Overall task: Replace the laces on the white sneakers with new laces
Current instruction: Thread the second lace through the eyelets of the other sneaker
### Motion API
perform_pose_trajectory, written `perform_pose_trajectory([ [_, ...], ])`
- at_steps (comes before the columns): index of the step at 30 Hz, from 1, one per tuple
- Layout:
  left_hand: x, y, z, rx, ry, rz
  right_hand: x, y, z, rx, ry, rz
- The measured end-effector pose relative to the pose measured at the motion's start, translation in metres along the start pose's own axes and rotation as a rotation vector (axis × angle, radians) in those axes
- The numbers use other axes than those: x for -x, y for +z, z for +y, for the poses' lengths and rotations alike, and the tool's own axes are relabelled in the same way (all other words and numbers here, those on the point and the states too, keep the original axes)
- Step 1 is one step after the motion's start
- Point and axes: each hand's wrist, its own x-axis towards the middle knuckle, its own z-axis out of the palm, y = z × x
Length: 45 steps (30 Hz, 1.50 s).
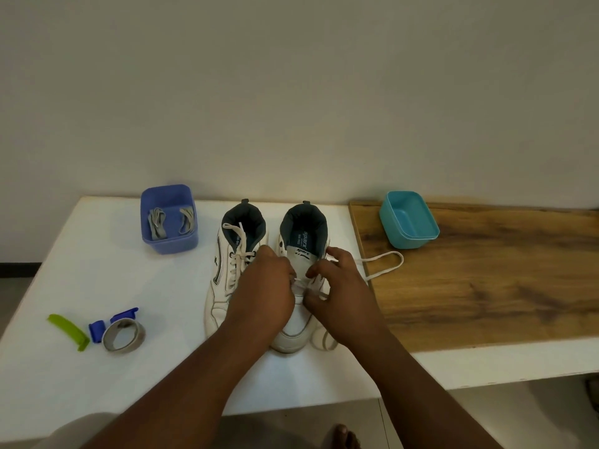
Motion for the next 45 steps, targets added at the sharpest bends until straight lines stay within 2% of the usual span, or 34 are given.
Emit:
perform_pose_trajectory([
  [5, 0.003, -0.039, 0.001, 0.116, 0.073, 0.399, -0.003, -0.003, -0.002, 0.004, 0.025, -0.023],
  [7, 0.003, -0.053, 0.004, 0.28, 0.071, 0.568, -0.003, -0.003, -0.004, -0.019, 0.035, -0.034],
  [8, 0.002, -0.058, 0.007, 0.443, 0.054, 0.642, -0.002, -0.003, -0.005, -0.027, 0.039, -0.033],
  [11, -0.002, -0.079, 0.013, 1.206, -0.135, 0.777, -0.003, -0.004, -0.007, -0.034, 0.047, -0.026],
  [12, -0.004, -0.084, 0.011, 1.355, -0.189, 0.808, -0.002, -0.004, -0.007, -0.024, 0.049, -0.026],
  [13, -0.005, -0.089, 0.009, 1.398, -0.202, 0.806, -0.002, -0.003, -0.006, -0.008, 0.052, -0.031],
  [14, -0.005, -0.089, 0.005, 1.359, -0.176, 0.767, -0.001, -0.002, -0.007, 0.01, 0.055, -0.034],
  [16, -0.003, -0.081, 0.003, 1.09, -0.054, 0.585, 0.001, -0.002, -0.012, -0.038, 0.024, 0.015],
  [18, 0.002, -0.063, 0.005, 0.717, 0.1, 0.379, 0.003, -0.005, -0.023, -0.213, -0.119, 0.092],
  [20, 0.003, -0.05, 0.006, 0.44, 0.224, 0.296, 0.001, -0.007, -0.032, -0.438, -0.271, 0.078],
  [21, 0.003, -0.049, 0.006, 0.385, 0.264, 0.29, 0.001, -0.008, -0.036, -0.558, -0.283, 0.045],
  [28, -0.002, -0.059, -0.005, 0.334, 0.257, 0.392, -0.005, -0.036, -0.038, -1.292, 0.155, -0.214],
  [29, -0.001, -0.058, -0.004, 0.328, 0.283, 0.377, -0.007, -0.035, -0.037, -1.309, 0.165, -0.22],
  [32, 0.002, -0.051, -0.001, 0.252, 0.346, 0.305, -0.007, -0.029, -0.035, -1.09, 0.118, -0.201],
  [35, 0.001, -0.045, -0.004, 0.172, 0.34, 0.234, -0.009, -0.027, -0.031, -0.959, 0.151, -0.042],
  [37, 0.001, -0.042, -0.008, 0.149, 0.31, 0.156, -0.011, -0.027, -0.024, -0.703, 0.145, 0.122],
  [39, 0.004, -0.039, -0.008, 0.148, 0.29, 0.096, -0.011, -0.025, -0.019, -0.527, 0.078, 0.171],
  [41, 0.006, -0.037, -0.004, 0.148, 0.282, 0.113, -0.008, -0.024, -0.023, -0.753, 0.084, 0.019],
  [43, 0.005, -0.041, -0.001, 0.176, 0.249, 0.188, -0.004, -0.024, -0.031, -1.025, 0.108, -0.241],
  [44, 0.004, -0.044, -0.002, 0.188, 0.231, 0.228, -0.002, -0.025, -0.034, -1.08, 0.112, -0.332],
  [45, 0.003, -0.047, -0.004, 0.186, 0.215, 0.257, -0.002, -0.026, -0.036, -1.086, 0.111, -0.348],
])
